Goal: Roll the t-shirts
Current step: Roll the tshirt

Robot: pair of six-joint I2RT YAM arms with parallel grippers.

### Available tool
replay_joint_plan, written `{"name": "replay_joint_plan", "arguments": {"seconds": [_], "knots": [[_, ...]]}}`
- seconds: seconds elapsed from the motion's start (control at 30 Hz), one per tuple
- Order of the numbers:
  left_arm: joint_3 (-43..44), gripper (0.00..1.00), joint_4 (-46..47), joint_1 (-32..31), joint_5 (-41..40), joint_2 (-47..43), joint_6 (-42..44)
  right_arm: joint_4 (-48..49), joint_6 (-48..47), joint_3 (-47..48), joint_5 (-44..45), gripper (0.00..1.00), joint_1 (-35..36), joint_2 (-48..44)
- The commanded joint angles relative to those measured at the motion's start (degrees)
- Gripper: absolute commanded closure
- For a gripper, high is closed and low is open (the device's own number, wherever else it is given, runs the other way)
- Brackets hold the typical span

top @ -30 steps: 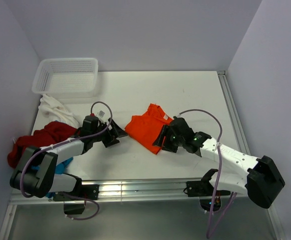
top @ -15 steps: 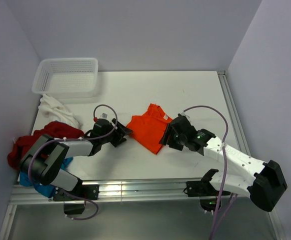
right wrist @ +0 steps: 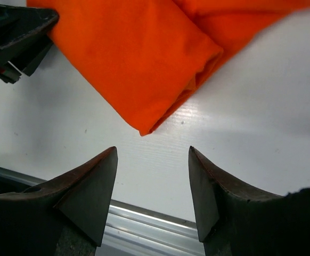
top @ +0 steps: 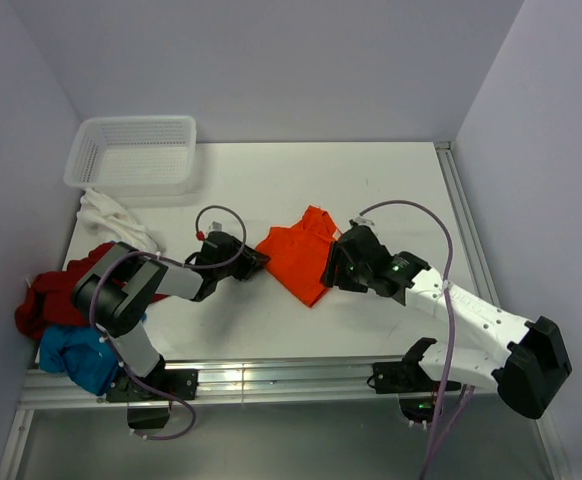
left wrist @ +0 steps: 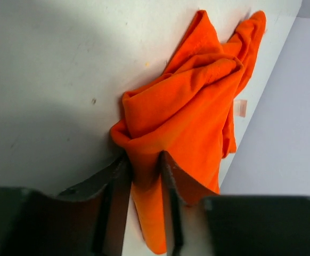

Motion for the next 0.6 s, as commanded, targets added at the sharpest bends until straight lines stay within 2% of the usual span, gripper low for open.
{"name": "replay_joint_plan", "arguments": {"seconds": [0.0,0.1,0.23,0.27,0.37,0.47,0.57], "knots": [[3.17,0.69,-0.69,-0.33,-1.87,2.0,3.01,0.76,-6.75,5.0,3.65,0.37,0.66,3.37],[5.81,0.8,-4.2,-0.33,-1.35,1.65,5.73,2.25,-11.32,7.72,4.79,0.36,1.98,7.85],[9.77,0.89,-13.93,-0.42,-0.56,-0.81,8.2,2.96,-16.94,12.55,8.66,0.36,4.79,14.36],[10.38,0.89,-15.53,-0.33,-0.12,-1.16,8.56,3.22,-17.82,13.17,9.71,0.35,5.32,15.42],[13.28,0.99,-20.54,-0.42,1.55,-1.87,9.26,5.85,-21.51,14.84,11.21,0.3,7.43,18.5],[14.78,1.0,-23.7,-0.33,3.84,-2.31,8.74,8.75,-24.51,15.55,12.53,0.17,9.54,19.99],[16.8,1.0,-27.04,-0.33,6.03,-1.78,8.3,11.3,-26.27,15.73,13.59,0.14,10.86,21.58]]}}
